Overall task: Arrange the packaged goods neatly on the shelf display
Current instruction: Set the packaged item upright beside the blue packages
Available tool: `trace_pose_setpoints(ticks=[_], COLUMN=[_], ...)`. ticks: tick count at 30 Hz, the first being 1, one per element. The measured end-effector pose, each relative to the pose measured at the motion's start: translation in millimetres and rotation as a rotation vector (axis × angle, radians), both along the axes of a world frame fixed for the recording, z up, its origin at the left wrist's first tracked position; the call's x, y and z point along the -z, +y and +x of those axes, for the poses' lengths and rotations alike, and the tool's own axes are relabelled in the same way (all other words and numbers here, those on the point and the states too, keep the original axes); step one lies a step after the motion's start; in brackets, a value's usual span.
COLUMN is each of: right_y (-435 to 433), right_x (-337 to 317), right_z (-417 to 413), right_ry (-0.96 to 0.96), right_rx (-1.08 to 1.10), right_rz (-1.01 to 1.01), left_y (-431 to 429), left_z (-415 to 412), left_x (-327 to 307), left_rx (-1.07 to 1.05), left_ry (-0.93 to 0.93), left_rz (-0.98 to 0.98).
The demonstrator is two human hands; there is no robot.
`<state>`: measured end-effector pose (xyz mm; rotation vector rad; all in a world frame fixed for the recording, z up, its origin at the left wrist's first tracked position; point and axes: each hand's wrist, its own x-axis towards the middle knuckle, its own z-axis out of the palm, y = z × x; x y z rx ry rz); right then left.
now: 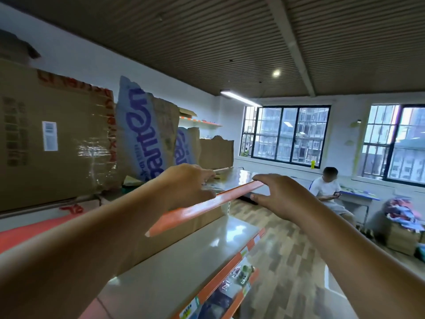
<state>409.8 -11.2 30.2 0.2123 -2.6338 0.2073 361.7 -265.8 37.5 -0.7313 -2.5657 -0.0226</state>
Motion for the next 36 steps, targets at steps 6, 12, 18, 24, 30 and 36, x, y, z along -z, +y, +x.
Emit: trace_pose_setpoints(ticks=[6, 12, 18, 24, 30, 36], right_y=[12.4, 8.8, -1.2, -3.5, 3.2, 13.4], right_x=[-3.6, -10.0, -2.2, 3.3, 13.8, 19.8], right_z=[-90.4, -183.7, -249.0, -310.4, -389.8, -455.6], right_ry=[0.001, -0.027, -0.081, -0.083, -0.082, -0.213], right_rx=[-0.006, -0.050, -0.105, -0.188, -0.358, -0.547], right_rz=[0.046, 0.034, 0.056, 0.069, 0.020, -0.049], left_y=[11.4, 17.1, 12.8, 18.7, 43.2, 79.2], left_z=[-98.4, -174.4, -226.7, -252.1, -276.7, -291.1], left_x=[-5.4, -11.4, -14.1, -16.6, -13.9, 1.2], left_rx=[0.030, -0.068, -0.146, -0.225, -0.310, -0.425], left_ry=[-0.097, -0.133, -0.143, -0.146, -0.167, -0.219], left_rz=[0.063, 0.018, -0.031, -0.081, -0.115, -0.190])
